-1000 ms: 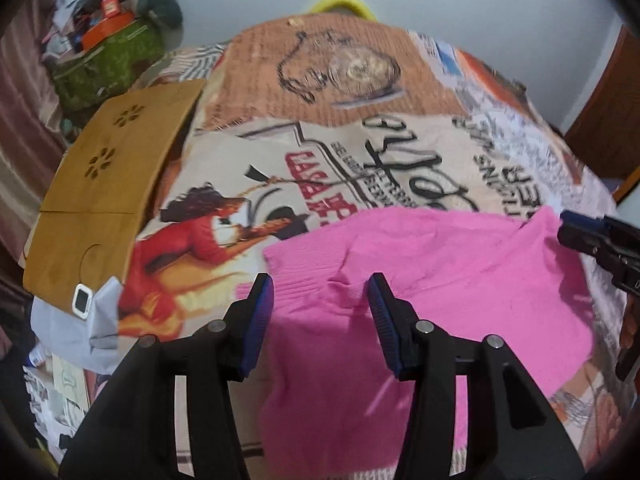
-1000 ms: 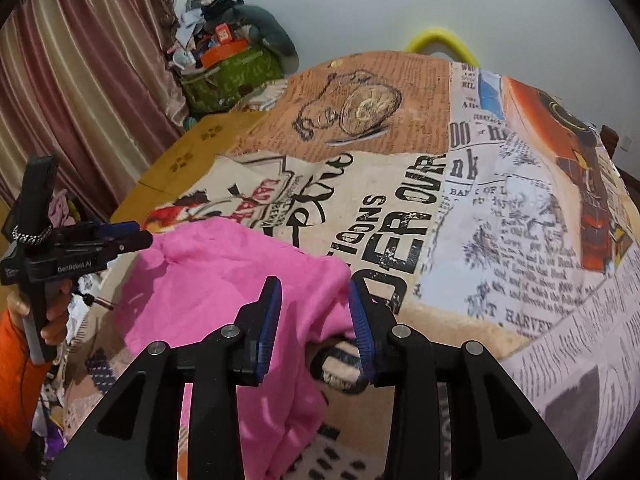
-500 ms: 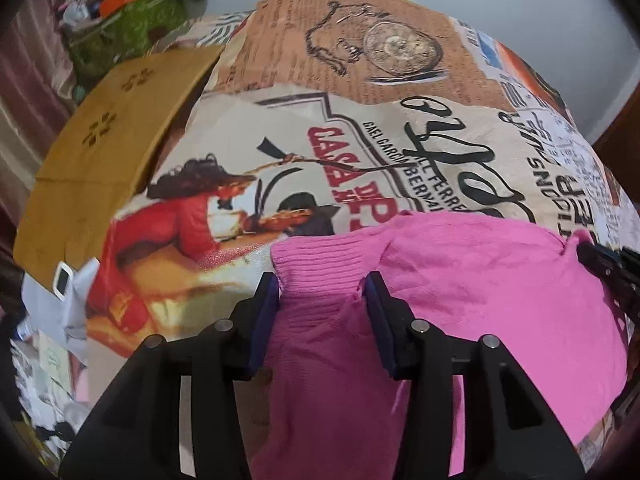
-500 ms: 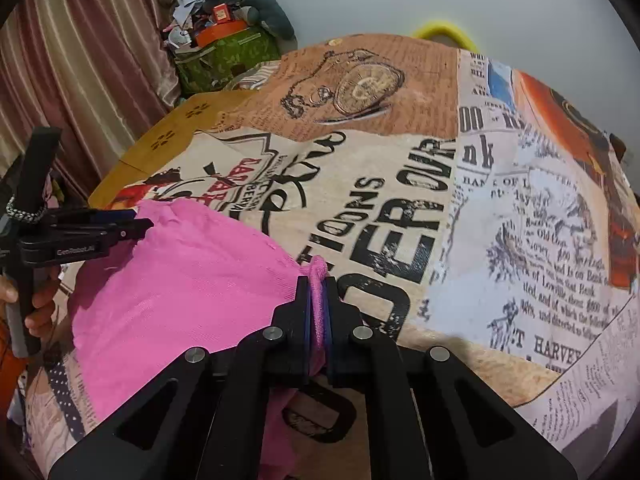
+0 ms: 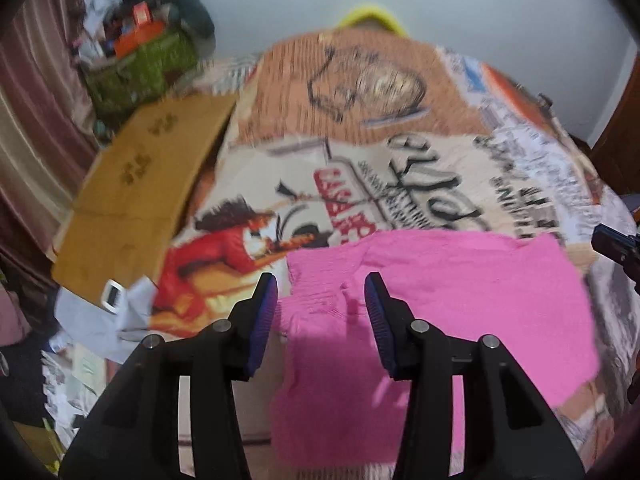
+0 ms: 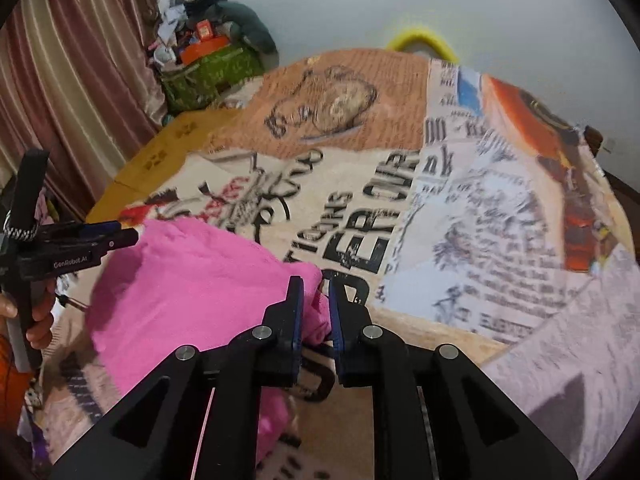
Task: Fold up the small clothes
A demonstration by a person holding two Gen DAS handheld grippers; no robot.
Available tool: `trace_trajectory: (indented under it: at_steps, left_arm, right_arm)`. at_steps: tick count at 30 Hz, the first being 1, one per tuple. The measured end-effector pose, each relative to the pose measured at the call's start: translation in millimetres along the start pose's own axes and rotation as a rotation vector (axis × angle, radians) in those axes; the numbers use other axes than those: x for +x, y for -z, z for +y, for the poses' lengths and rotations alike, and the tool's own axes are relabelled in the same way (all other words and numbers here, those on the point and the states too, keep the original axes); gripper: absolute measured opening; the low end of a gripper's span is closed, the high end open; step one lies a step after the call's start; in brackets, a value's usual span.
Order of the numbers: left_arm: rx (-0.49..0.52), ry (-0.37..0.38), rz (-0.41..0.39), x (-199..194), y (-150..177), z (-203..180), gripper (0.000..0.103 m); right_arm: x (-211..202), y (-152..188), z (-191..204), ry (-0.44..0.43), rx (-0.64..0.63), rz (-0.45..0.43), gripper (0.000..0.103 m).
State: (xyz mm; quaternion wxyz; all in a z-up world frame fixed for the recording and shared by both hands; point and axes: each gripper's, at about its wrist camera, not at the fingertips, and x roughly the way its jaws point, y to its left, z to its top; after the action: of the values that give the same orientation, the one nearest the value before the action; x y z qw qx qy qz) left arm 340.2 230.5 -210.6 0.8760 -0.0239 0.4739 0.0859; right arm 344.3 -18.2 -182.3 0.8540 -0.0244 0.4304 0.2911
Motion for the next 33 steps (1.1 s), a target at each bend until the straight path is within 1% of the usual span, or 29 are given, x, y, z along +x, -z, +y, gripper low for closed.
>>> trace_trajectory:
  at_steps: [3,8,10,12,13,16,21,24,25,26,27,28,29,30,31,32,33]
  left_arm:
    - [-0.009,0.023,-0.076,-45,-2,-1,0.045]
    - [-0.028,0.07,-0.228,-132,3,-8,0.045]
    - [-0.028,0.076,-0.299,-169,10,-12,0.045]
    - [-0.027,0.078,-0.36,-198,19,-18,0.045]
    - [-0.026,0.084,-0.399,-216,25,-21,0.045]
    - [-0.027,0.101,-0.485,-258,44,-28,0.045]
    - [-0.013,0.087,-0.604,-310,81,-44,0.045]
    - [-0.006,0.054,-0.672,-335,106,-52,0.047]
    - [-0.005,0.042,-0.69,-341,114,-54,0.051]
    - [-0.008,0.039,-0.703,-346,122,-56,0.056]
    - [-0.013,0.044,-0.71,-349,127,-57,0.06]
    - [-0.02,0.048,-0.713,-351,133,-58,0.068]
    - [-0.026,0.047,-0.716,-352,136,-60,0.075]
    - [-0.032,0.046,-0.72,-355,140,-60,0.077]
    - [-0.036,0.046,-0.724,-357,144,-61,0.08]
    - [-0.034,0.05,-0.725,-359,146,-62,0.084]
    - [-0.033,0.055,-0.724,-360,148,-63,0.087]
  right_arm:
    - [-32,-4,12,-0.013,-0.011,-0.061,0.011]
    - [-93,-6,40,-0.047,-0.048,-0.183,0.011]
    - [-118,-5,53,-0.055,-0.075,-0.236,0.011]
    - [-145,-2,65,-0.069,-0.097,-0.296,0.011]
    - [-161,1,73,-0.081,-0.104,-0.331,0.011]
    - [-192,9,88,-0.1,-0.13,-0.404,0.011]
    - [-239,32,115,-0.119,-0.178,-0.517,0.011]
    - [-259,48,126,-0.134,-0.182,-0.566,0.011]
    - [-264,53,130,-0.134,-0.183,-0.58,0.011]
    - [-268,59,133,-0.133,-0.185,-0.591,0.011]
    - [-269,62,134,-0.133,-0.186,-0.595,0.012]
    - [-271,65,135,-0.132,-0.183,-0.598,0.016]
    - [-273,69,135,-0.132,-0.178,-0.599,0.026]
    - [-274,72,135,-0.131,-0.172,-0.601,0.033]
    - [-274,74,136,-0.124,-0.166,-0.607,0.049]
    - [-275,77,136,-0.111,-0.165,-0.615,0.059]
    - [-277,79,138,-0.098,-0.169,-0.622,0.062]
